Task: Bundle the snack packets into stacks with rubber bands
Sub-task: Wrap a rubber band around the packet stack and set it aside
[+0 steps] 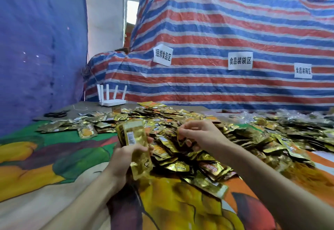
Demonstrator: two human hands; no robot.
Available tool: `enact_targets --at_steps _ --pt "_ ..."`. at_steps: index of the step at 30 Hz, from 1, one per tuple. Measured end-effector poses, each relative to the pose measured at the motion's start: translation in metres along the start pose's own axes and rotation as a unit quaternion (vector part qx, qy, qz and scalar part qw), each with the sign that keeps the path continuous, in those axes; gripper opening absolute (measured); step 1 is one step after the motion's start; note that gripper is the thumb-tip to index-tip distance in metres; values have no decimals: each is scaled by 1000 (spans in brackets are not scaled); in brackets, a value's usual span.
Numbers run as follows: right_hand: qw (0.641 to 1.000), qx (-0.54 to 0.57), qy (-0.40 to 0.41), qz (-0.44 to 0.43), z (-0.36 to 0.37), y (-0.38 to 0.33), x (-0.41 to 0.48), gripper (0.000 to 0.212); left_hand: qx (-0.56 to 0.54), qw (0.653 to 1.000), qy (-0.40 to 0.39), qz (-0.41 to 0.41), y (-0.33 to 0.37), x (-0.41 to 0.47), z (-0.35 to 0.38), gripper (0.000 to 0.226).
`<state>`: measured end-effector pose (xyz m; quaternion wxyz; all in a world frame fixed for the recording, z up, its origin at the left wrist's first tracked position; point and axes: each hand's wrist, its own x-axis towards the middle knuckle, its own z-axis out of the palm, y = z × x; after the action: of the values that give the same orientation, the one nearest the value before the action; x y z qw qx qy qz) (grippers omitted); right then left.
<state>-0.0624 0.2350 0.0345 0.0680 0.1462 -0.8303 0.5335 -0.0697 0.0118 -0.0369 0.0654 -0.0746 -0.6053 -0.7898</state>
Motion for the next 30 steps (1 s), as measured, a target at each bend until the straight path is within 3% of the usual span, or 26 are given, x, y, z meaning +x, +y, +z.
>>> enact_targets --at_steps 5,11,16,24,28,30 --pt "995 84 -46 -19 68 -5 36 17 -49 995 -50 -69 25 5 -20 22" --pt "992 51 7 -118 121 2 58 11 -63 994 53 -69 12 11 -41 60" --pt "989 37 33 -140 126 18 62 7 -8 994 81 -78 6 17 -51 29" --pt "979 -94 43 -174 113 26 60 4 -54 997 -1 -62 1 24 -55 39" --pt "969 -182 -10 -167 105 28 59 11 -228 969 -87 -41 4 27 -60 44" --pt "978 -124 -67 -156 103 25 56 11 -274 956 -105 -24 7 26 -62 48"
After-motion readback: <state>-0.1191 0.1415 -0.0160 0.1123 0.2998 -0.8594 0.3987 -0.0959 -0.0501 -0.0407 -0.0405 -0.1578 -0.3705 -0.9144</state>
